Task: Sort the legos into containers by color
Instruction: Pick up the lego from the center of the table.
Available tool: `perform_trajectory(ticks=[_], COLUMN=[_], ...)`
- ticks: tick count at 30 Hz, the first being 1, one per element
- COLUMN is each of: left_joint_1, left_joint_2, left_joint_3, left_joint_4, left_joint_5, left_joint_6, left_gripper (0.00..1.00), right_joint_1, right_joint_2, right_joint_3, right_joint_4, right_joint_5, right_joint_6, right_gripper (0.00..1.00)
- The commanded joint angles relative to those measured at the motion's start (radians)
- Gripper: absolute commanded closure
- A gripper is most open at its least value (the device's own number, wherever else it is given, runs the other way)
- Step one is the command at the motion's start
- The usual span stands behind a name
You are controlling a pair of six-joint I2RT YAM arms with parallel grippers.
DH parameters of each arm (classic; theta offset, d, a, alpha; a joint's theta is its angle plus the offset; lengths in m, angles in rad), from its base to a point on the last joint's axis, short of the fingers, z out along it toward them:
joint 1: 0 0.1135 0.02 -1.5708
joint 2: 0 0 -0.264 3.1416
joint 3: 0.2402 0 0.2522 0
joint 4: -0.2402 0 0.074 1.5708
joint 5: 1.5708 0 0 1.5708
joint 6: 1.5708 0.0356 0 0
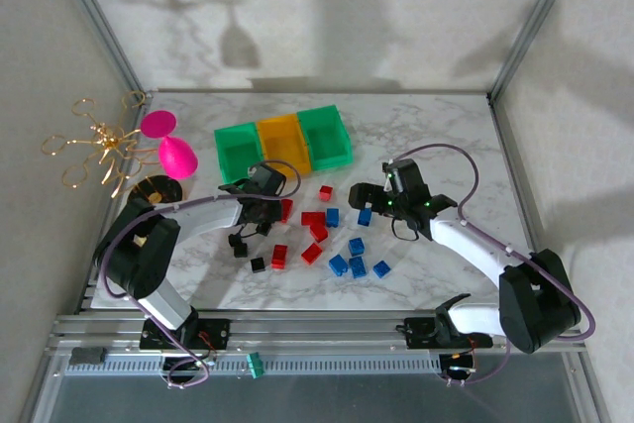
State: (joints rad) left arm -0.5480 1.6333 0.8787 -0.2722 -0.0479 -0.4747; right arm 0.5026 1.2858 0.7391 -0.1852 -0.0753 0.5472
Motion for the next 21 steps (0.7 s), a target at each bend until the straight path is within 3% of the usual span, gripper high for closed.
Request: perform_trajectory(ticks=[1,8,13,21], left_joint_1=[0.007,0.007,0.008,0.114], left_joint_2=[-0.004,-0.105,-0.17,-0.086], left_joint_3=[0.014,0.071,0.147,0.284], left_joint_4=[-0.036,-0.112,-0.166,-0.117], left_joint_5=[-0.009,-0.074,-0.187,-0.312], left_joint_6=[0.001,-0.013,-0.018,-0.01], left_gripper=[0.75,0.77,0.77,0.77], right_joint_1=[0.009,0.009,0.009,0.011], right_joint_2=[-0.005,-0.023,-0.024,0.004], right_joint_3=[0.035,0.064,0.089,0.112], right_joint_4=[-0.019,0.002,0.04,0.101], right_joint_5=[0.014,-0.027,-0.065,-0.098], right_joint_6=[0.008,0.007,0.016,0.036], right_gripper=[0.01,0.01,0.01,0.01])
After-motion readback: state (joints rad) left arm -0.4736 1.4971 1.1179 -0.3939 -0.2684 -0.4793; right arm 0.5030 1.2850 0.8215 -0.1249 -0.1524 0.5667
